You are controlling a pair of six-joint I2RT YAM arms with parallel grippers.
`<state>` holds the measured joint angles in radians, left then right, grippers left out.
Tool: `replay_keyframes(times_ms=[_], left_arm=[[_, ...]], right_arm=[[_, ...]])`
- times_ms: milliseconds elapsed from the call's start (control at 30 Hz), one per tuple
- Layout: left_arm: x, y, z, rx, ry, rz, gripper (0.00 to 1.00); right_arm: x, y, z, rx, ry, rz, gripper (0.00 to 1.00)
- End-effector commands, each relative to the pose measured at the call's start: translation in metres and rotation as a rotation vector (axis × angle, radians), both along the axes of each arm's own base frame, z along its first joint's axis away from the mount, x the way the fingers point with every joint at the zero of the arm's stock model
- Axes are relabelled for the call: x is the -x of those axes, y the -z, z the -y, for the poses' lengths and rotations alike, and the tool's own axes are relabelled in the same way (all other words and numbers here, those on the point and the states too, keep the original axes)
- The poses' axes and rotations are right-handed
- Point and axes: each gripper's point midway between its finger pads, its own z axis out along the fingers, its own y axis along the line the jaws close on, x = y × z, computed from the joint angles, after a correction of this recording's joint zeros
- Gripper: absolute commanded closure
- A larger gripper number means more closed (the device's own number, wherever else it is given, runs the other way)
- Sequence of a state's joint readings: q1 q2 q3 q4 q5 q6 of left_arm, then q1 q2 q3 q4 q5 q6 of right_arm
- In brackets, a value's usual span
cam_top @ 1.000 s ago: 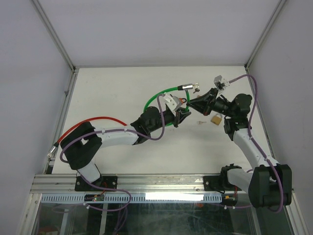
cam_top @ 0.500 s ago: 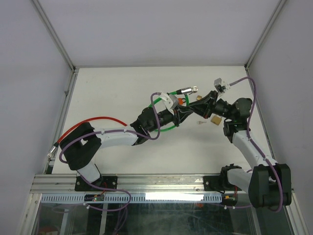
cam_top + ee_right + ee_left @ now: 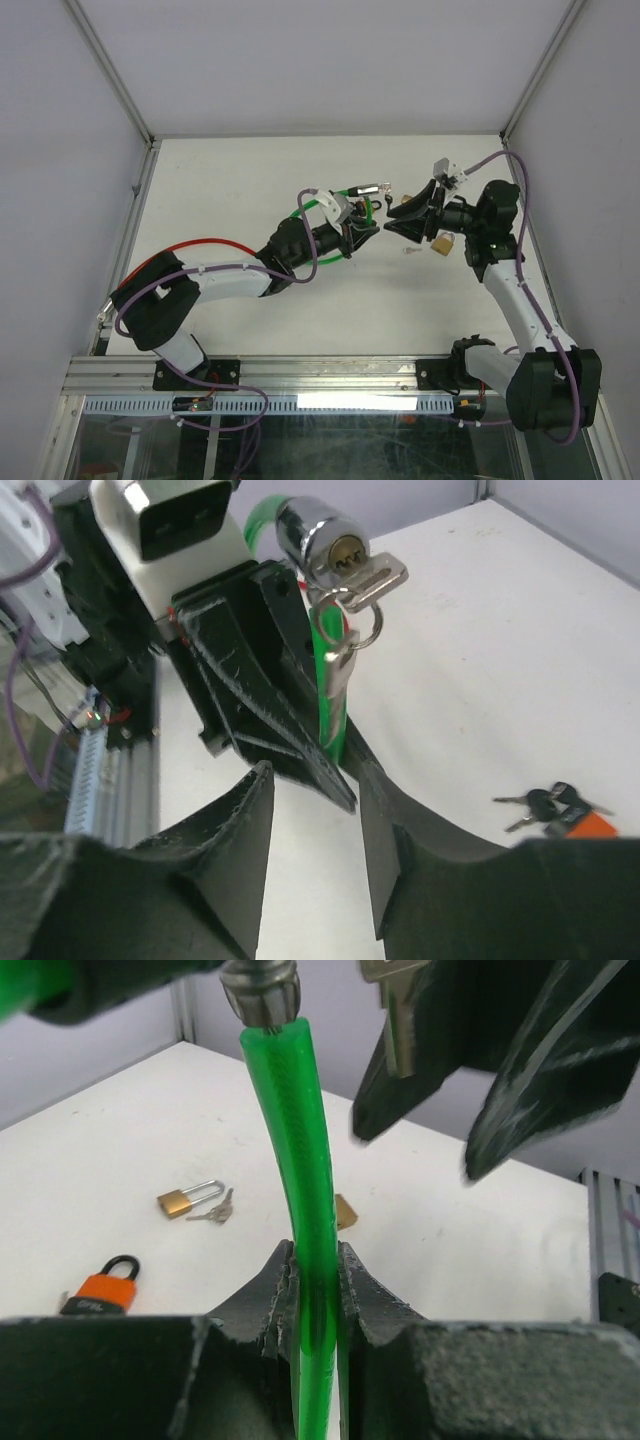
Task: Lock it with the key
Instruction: Lock the lock.
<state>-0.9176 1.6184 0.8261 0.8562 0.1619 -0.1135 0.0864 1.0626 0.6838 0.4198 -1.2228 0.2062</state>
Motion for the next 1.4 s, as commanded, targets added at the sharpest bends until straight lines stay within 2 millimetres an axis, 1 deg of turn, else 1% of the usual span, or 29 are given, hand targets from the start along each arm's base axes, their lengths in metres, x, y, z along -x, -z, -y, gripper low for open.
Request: replay_keyframes(times_ms=[0, 67, 133, 200, 233, 300, 333, 367, 400, 467, 767, 933, 1233, 1367], left_arm=[[0.007, -0.049, -0.024, 0.065, 0.037, 0.164, 1.0], [0.011, -0.042, -0.028, 0.026, 0.061, 0.182, 1.0], [0.012, -0.036, -0.031, -0.009, 0.07, 0.199, 1.0], [0.016, -0.031, -0.033, -0.036, 0.082, 0.223, 1.0], [0.018, -0.026, -0.034, -0.047, 0.089, 0.229, 1.0], [0.021, -0.022, -0.034, -0.06, 0.108, 0.238, 1.0], [0.023, -0.021, -0.034, -0.064, 0.115, 0.238, 1.0], [0.023, -0.019, -0.033, -0.068, 0.122, 0.237, 1.0], [0.024, -0.018, -0.033, -0.072, 0.13, 0.235, 1.0], [0.026, -0.014, -0.031, -0.078, 0.144, 0.233, 1.0], [0.03, -0.008, -0.027, -0.085, 0.181, 0.226, 1.0], [0.034, -0.004, -0.025, -0.088, 0.207, 0.217, 1.0], [0.038, -0.002, -0.022, -0.091, 0.237, 0.21, 1.0], [0.039, -0.001, -0.021, -0.092, 0.249, 0.206, 1.0]], right_arm=[[0.021, -0.011, 0.012, 0.115, -0.106, 0.177, 0.58], [0.03, -0.018, 0.014, 0.1, -0.136, 0.18, 0.54], [0.035, -0.026, 0.015, 0.074, -0.156, 0.142, 0.53], [0.031, -0.035, 0.014, 0.028, -0.129, 0.027, 0.51], [0.027, -0.038, 0.014, 0.012, -0.108, 0.029, 0.49], [0.022, -0.047, 0.014, -0.042, -0.059, -0.063, 0.4], [0.022, -0.048, 0.013, -0.048, -0.061, -0.056, 0.4], [0.02, -0.052, 0.013, -0.073, -0.042, -0.11, 0.36], [0.02, -0.054, 0.013, -0.084, -0.04, -0.134, 0.34], [0.021, -0.056, 0.012, -0.099, -0.039, -0.154, 0.33], [0.01, -0.047, 0.013, -0.159, 0.02, -0.237, 0.38], [0.011, -0.05, 0.013, -0.177, 0.027, -0.232, 0.42], [0.012, -0.05, 0.011, -0.181, 0.022, -0.227, 0.48], [0.015, -0.05, 0.008, -0.177, 0.009, -0.221, 0.53]])
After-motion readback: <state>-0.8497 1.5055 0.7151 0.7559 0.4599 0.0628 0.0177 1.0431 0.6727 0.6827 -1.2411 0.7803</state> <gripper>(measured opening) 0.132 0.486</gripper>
